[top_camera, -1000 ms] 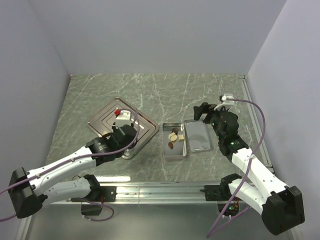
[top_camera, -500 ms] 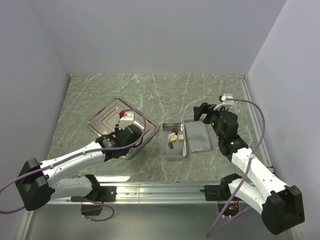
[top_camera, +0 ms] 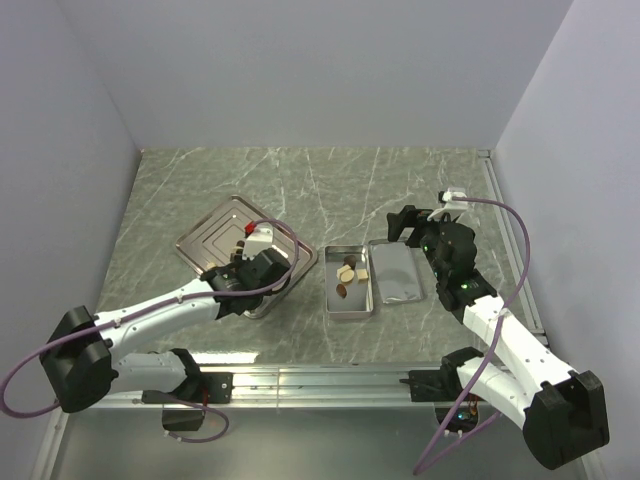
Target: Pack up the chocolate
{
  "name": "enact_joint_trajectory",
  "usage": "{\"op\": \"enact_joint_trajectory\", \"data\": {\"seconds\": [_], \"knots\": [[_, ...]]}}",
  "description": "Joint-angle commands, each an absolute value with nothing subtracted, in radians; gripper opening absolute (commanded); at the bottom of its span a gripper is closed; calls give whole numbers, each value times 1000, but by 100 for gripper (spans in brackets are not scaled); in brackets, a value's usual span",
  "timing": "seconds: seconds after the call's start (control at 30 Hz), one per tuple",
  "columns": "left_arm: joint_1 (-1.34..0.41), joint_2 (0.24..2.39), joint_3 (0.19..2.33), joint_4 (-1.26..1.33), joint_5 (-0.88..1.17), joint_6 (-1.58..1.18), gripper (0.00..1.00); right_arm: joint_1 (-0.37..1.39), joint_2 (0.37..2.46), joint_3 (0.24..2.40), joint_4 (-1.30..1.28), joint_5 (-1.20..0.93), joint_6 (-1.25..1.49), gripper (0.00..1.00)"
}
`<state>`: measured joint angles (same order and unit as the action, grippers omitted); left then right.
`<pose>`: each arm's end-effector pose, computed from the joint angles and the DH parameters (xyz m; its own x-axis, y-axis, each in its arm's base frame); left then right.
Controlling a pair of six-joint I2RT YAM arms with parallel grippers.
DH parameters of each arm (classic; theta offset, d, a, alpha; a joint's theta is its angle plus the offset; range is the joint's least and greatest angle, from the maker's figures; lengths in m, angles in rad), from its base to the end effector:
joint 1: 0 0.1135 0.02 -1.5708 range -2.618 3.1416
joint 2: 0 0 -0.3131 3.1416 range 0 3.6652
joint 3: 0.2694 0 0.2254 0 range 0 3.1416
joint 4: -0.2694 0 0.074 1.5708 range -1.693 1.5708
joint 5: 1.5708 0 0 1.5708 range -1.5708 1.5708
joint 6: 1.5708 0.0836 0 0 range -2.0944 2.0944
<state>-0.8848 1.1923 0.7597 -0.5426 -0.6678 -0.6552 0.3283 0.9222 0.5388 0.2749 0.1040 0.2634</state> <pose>0.1699 -0.1259 0.2522 -0.6519 0.0411 -0.7572 -0.0122 0.9978 0.0647 0.2026 0.0598 0.3204 -0.1570 0.2201 -0.9628 -0.1886 0.9502 0.2480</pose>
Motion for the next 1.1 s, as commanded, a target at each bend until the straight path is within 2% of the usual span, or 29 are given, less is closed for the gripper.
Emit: {"op": "enact_joint_trajectory", "data": {"seconds": [0.0, 0.4, 0.83, 0.93, 1.07], "knots": [[-884, 1190, 807, -514, -660, -640, 41, 327, 923, 594, 290, 109, 250, 98], [-888, 1157, 798, -508, -644, -640, 37, 325, 927, 597, 288, 110, 250, 98], [-887, 1267, 835, -545, -658, -658, 38, 327, 919, 594, 288, 113, 252, 98], [-887, 1253, 833, -540, -658, -658, 34, 325, 919, 594, 288, 112, 252, 98], [-888, 1223, 821, -525, -664, -649, 23, 325, 922, 595, 288, 112, 252, 98]]}}
